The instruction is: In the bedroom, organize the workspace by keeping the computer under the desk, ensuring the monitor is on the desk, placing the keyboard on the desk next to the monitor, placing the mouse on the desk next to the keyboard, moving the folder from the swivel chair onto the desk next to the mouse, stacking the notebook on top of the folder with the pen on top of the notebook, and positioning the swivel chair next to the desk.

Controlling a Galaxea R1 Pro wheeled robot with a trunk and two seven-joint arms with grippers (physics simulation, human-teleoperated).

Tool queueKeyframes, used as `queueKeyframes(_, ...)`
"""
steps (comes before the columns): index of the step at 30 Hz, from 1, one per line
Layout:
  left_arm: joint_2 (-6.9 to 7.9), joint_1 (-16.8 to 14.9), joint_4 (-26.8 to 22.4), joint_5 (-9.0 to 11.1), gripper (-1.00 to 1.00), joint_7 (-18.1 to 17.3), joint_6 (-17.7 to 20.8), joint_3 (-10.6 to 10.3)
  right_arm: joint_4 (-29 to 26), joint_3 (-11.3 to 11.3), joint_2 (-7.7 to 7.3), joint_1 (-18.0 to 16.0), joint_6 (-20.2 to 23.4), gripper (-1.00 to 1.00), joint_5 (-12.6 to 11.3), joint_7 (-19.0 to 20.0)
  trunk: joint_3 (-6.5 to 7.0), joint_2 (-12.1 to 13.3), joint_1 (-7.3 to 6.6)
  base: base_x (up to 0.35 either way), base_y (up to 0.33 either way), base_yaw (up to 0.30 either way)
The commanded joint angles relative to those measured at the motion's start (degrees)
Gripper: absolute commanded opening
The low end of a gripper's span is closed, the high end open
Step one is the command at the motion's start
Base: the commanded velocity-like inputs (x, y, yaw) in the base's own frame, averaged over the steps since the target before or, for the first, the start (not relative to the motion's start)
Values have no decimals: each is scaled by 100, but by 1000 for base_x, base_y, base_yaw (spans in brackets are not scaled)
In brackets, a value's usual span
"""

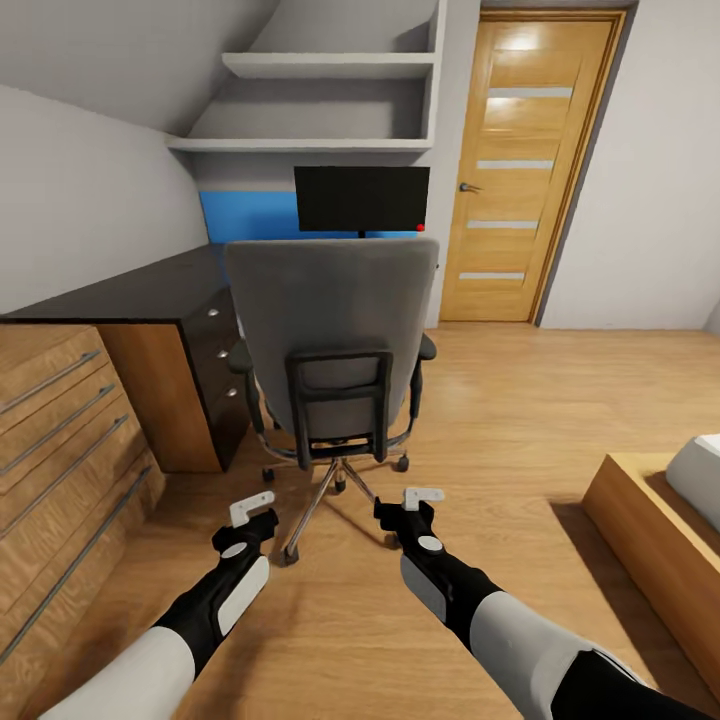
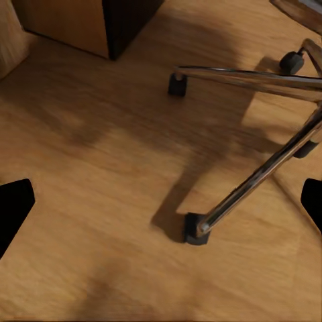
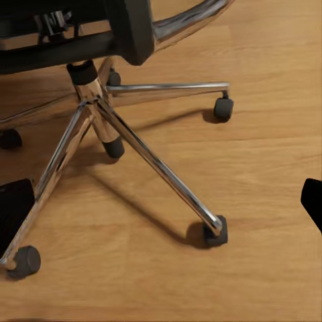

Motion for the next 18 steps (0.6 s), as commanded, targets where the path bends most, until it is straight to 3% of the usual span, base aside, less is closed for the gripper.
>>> queueKeyframes(1, 0, -6, -3, 32, 100, 40, -5, -37, 0, 48, -4, -6, -32, 100, -56, -33, -7, -2, -1, 0, -3, 255)
queueKeyframes(6, -27, -4, -3, 30, 100, 37, -6, -50, 5, 50, -6, -6, -37, 100, -38, -33, -18, -2, -1, 0, -1, 240)
queueKeyframes(12, -86, -3, 5, 29, 100, 39, -2, -81, 7, 86, -6, -6, -39, 100, 8, -33, -23, -2, -1, 0, 0, 99)
queueKeyframes(18, -227, -4, 99, 26, 100, 63, -1, -526, 15, 125, -18, -6, -39, 100, 193, -33, -24, -2, -1, 82, -77, 21)
